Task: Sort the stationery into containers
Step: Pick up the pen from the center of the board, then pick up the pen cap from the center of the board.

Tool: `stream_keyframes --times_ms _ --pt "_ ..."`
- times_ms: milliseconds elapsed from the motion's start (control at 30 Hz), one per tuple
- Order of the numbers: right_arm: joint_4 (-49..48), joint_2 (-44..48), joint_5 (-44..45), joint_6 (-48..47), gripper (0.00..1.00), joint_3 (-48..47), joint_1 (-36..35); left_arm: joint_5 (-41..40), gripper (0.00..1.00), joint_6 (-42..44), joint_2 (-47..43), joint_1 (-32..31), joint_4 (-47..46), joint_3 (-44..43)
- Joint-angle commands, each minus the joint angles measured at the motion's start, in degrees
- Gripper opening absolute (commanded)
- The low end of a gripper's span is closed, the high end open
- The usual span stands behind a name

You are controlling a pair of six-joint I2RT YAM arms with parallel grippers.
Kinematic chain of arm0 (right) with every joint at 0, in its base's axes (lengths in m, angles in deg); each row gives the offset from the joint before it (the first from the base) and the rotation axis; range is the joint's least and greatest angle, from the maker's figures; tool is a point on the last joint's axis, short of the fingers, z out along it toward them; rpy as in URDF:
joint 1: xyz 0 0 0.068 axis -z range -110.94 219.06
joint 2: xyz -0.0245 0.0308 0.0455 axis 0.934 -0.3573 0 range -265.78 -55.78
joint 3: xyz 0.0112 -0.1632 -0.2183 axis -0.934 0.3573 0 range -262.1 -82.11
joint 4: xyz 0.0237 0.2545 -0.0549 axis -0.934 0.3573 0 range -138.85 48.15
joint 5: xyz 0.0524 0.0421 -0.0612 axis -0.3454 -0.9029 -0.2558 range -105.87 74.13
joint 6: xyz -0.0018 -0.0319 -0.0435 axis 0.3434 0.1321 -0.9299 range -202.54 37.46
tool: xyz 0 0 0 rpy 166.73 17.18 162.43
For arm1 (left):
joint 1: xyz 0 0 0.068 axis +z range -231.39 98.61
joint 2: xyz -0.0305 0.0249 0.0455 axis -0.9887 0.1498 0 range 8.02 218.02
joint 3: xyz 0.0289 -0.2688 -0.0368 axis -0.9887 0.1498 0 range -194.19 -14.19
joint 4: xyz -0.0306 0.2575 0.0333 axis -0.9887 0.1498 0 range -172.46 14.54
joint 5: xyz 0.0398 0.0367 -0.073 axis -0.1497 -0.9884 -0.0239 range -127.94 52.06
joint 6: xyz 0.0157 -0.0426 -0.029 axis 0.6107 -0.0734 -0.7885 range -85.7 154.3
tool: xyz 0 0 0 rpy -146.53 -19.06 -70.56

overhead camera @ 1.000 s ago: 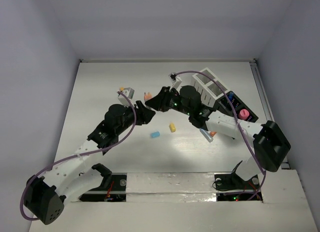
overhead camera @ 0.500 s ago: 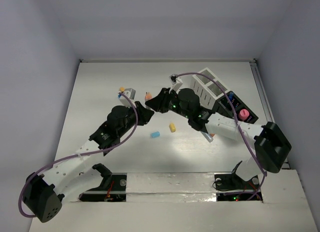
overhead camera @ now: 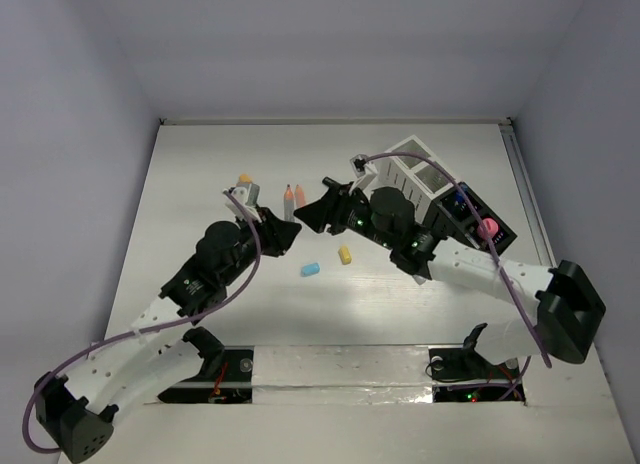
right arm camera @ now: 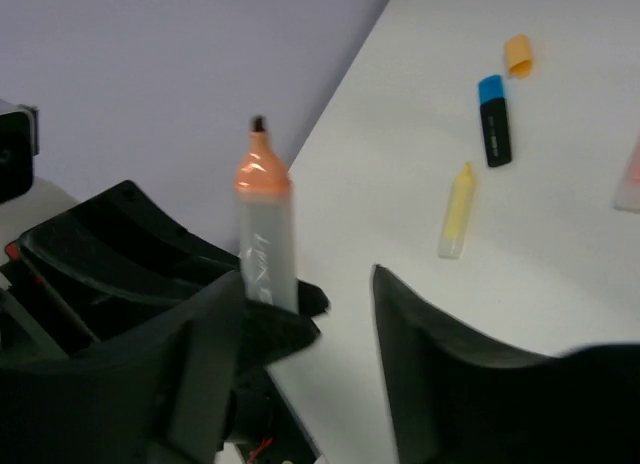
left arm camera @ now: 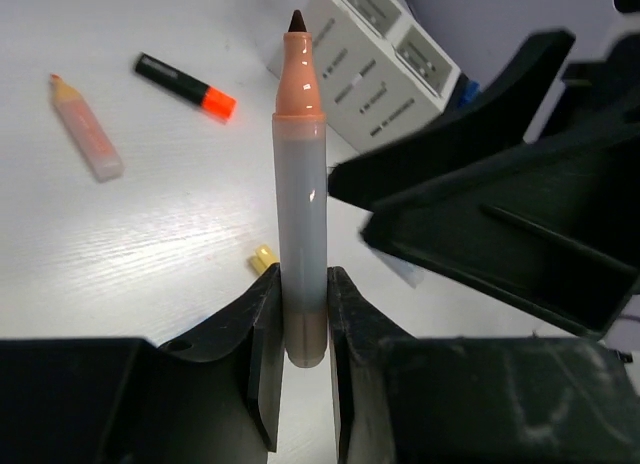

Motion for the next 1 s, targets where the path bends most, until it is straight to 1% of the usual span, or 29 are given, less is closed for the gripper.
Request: stream_keyframes --times_ms 0,33,100,167,200,233,267,300,333,367,400,433,533,567,600,633,700,767,800,867,900,967 --pt "4.61 3.39 4.74 -2.81 0.65 1.08 0.66 -3.06 0.00 2.13 -2.36 1.43 0.91 -1.84" --pt "6.88 4.96 5.27 -2.91 0.74 1.08 0.66 -1.57 0.00 2.92 -2.36 1.43 1.52 -2.28" --pt "8.74 7.25 5.45 -3.34 0.77 2.13 2.33 -0.41 0.00 3.71 -2.53 1.43 3.63 -3.51" --pt "12.87 11.90 7.29 -3.78 0.77 3.36 3.12 0.29 0.00 4.94 -3.23 1.43 6.08 -4.65" --pt "14.45 13.48 9.82 -4.57 0.76 4.50 3.99 0.29 0.00 5.47 -3.67 1.43 6.79 -5.00" --pt "19.43 16.28 11.67 -5.19 0.73 4.86 4.00 2.29 0.00 5.74 -4.46 1.43 7.23 -5.35" --pt "23.57 17.18 14.13 -5.45 0.72 4.86 4.96 3.27 0.00 6.70 -4.81 1.43 7.85 -5.71" --pt "27.00 17.97 18.59 -5.54 0.71 5.04 6.10 4.15 0.00 7.31 -5.17 1.43 8.29 -6.67" --pt "34.00 18.68 20.46 -5.37 0.67 5.30 6.81 5.55 0.00 8.10 -5.69 1.43 8.73 -7.37" --pt "37.55 20.08 22.22 -4.85 0.67 5.65 7.77 5.91 0.00 9.85 -5.96 1.43 10.04 -8.86" --pt "43.50 20.96 23.55 -3.45 0.66 6.70 10.04 6.01 0.00 10.74 -6.66 1.43 11.53 -9.57" --pt "45.73 21.93 23.47 -2.74 0.66 7.49 11.02 5.92 0.00 11.62 -7.10 1.43 11.55 -10.10" --pt "53.10 26.23 24.43 1.30 0.69 9.51 13.31 4.69 0.00 14.87 -9.55 1.43 13.04 -10.37" --pt "54.88 26.24 24.44 2.36 0.72 10.48 13.84 4.43 0.00 15.49 -10.26 1.43 12.87 -9.41" --pt "56.64 27.81 26.70 5.32 0.75 10.57 14.54 4.25 0.00 15.93 -10.79 1.43 12.60 -8.79" --pt "59.35 27.82 27.16 6.31 0.79 10.75 14.55 4.34 0.00 16.19 -11.92 1.43 12.34 -8.18" --pt "62.09 27.13 29.18 9.82 0.82 11.01 15.08 5.38 0.00 16.37 -12.81 1.43 11.55 -6.59" --pt "64.99 24.50 30.23 11.67 0.83 11.19 15.60 7.58 0.00 16.55 -13.69 1.43 11.54 -6.33" --pt "65.79 23.44 31.54 14.64 0.85 11.89 16.21 8.02 0.00 16.81 -14.04 1.43 11.55 -6.24" --pt "65.19 20.28 31.38 15.99 0.86 12.94 16.75 8.47 0.00 17.60 -15.62 1.43 11.63 -6.06" --pt "64.57 19.40 31.99 17.82 0.85 13.99 18.31 8.55 0.00 17.69 -16.15 1.43 11.72 -6.06" --pt "61.59 17.90 32.08 19.32 0.81 15.14 20.08 9.78 0.00 17.69 -17.38 1.43 11.29 -5.62"
